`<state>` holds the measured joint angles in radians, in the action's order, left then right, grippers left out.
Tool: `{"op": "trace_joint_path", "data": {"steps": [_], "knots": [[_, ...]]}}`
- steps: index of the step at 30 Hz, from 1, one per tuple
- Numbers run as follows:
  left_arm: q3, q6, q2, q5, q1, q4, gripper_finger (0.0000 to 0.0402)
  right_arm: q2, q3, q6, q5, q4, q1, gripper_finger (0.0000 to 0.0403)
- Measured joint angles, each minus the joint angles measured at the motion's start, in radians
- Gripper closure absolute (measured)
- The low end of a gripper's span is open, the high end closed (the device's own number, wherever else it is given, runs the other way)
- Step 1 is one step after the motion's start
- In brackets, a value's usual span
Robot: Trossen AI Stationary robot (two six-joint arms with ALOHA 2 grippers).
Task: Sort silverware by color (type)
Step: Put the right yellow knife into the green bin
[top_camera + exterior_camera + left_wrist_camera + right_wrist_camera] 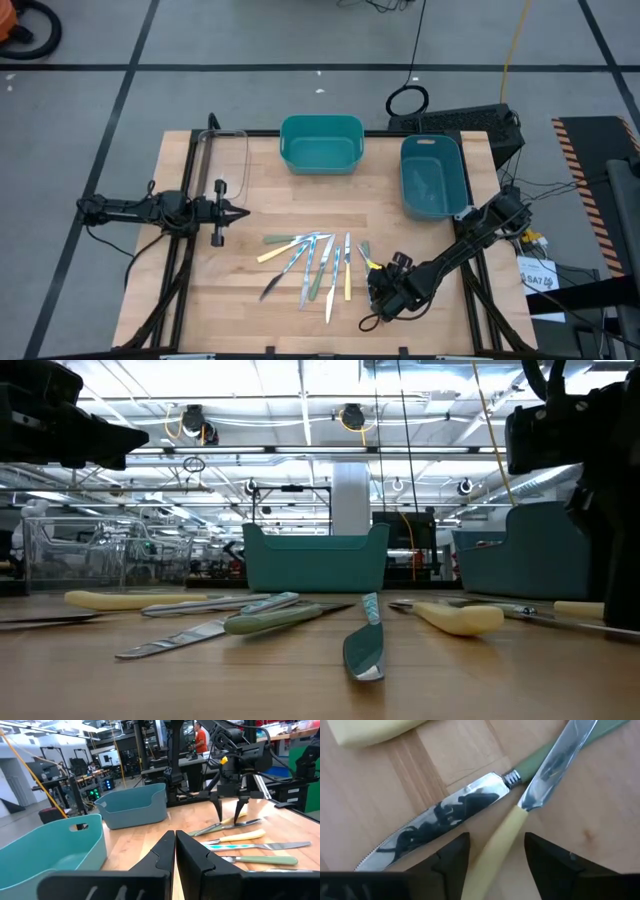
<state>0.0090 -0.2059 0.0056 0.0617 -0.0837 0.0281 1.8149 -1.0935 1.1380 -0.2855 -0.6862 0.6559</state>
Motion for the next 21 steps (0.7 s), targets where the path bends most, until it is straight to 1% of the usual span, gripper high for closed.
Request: {"op": "trace_joint_path", "data": {"steps": [11,12,21], "knots": [[0.000,-0.001,0.000,0.003,0.000,0.004,0.0378,0.002,0.000,0.029,0.002,-0.004,-0.006,0.0352],[0.000,-0.001,0.000,0.003,0.000,0.004,0.0378,0.002,0.000,0.029,0.001,-0.007,-0.006,0.0358],[0.000,-0.001,0.000,0.003,0.000,0.005,0.0378,-0.023,0.006,0.024,-0.021,-0.033,-0.008,0.0359]]}}
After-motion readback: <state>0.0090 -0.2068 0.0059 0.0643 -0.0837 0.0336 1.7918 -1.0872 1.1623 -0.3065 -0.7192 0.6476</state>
